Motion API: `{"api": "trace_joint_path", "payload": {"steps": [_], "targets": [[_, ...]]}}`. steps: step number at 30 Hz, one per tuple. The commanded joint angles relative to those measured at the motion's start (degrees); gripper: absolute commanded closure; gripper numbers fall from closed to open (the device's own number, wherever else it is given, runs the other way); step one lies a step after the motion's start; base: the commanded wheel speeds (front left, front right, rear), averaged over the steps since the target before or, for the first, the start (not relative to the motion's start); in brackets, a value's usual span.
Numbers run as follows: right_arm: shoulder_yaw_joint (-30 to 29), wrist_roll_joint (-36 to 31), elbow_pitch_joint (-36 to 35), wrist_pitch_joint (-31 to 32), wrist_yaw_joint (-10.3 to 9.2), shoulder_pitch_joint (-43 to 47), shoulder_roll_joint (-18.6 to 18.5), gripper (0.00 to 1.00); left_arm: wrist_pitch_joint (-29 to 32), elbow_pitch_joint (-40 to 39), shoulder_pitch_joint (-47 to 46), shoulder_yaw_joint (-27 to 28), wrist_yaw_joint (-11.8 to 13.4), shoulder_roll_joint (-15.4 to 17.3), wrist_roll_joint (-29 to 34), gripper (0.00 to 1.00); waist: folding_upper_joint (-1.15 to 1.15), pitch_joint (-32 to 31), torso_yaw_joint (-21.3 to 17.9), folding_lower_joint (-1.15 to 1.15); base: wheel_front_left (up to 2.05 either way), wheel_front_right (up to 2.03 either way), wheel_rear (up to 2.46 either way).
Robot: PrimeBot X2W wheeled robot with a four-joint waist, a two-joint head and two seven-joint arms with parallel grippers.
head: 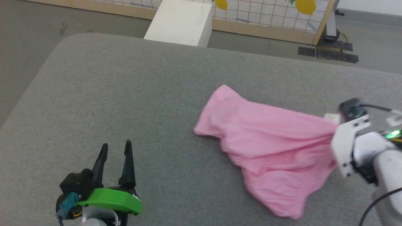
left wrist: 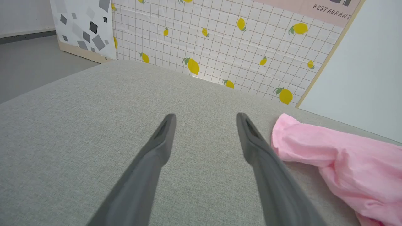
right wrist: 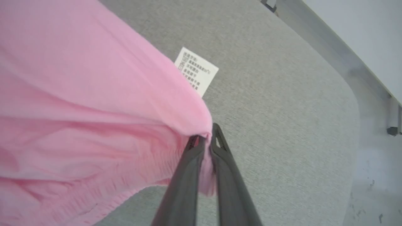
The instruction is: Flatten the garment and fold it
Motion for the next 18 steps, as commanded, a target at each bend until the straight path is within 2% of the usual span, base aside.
{"api": "trace_joint_path", "payload": {"steps": [1, 3, 6, 7, 8, 13, 18], "targets": [[-1.2, -1.2, 0.3, -0.4, -0.10, -0.8, -0.9, 1.00, -0.3, 0.3, -1.4, 0.0, -0.6, -0.3, 0.3, 0.00, 0.43, 0.4, 0.1, 0.00, 0.00, 0.00, 0.00], [-2.4, -1.8, 1.6, -0.3, -0.10, -0.5, -1.4, 1.00, -0.3, 0.9, -1.8, -0.2, -1.0, -0.5, 0.4, 0.00, 0.43, 0.7, 0.2, 0.00, 0.00, 0.00, 0.00], [-2.9, -1.2, 4.2, 0.1, -0.10, 1.3, -0.3, 1.00, -0.3, 1.6, -2.1, 0.1, -1.4, -0.6, 0.3, 0.00, 0.43, 0.8, 0.2, 0.00, 0.00, 0.00, 0.00], [-3.1, -0.9, 4.8, 0.5, -0.10, 1.9, 0.4, 0.93, -0.3, 1.9, -2.1, 0.2, -1.5, -0.6, 0.2, 0.00, 0.43, 1.0, -0.1, 0.00, 0.00, 0.00, 0.00], [-3.6, -0.6, 5.2, 0.6, -0.10, 2.5, 1.1, 0.00, -0.3, 2.2, -2.0, 0.3, -1.5, -0.7, 0.2, 0.00, 0.43, 1.0, -0.3, 0.00, 0.00, 0.00, 0.00], [-9.8, -0.3, 1.5, -6.1, -0.10, 2.8, 4.9, 0.00, -0.3, 3.2, -1.9, 0.4, -1.8, -0.8, 0.3, 0.00, 0.43, 0.1, -1.5, 0.00, 0.00, 0.00, 0.00], [-18.1, 0.7, -8.2, -15.7, -0.10, 6.2, 11.6, 0.00, -0.3, 3.9, -2.1, 0.1, -1.9, -1.0, 0.1, 0.00, 0.43, -1.3, -2.5, 0.00, 0.00, 0.00, 0.00]]}}
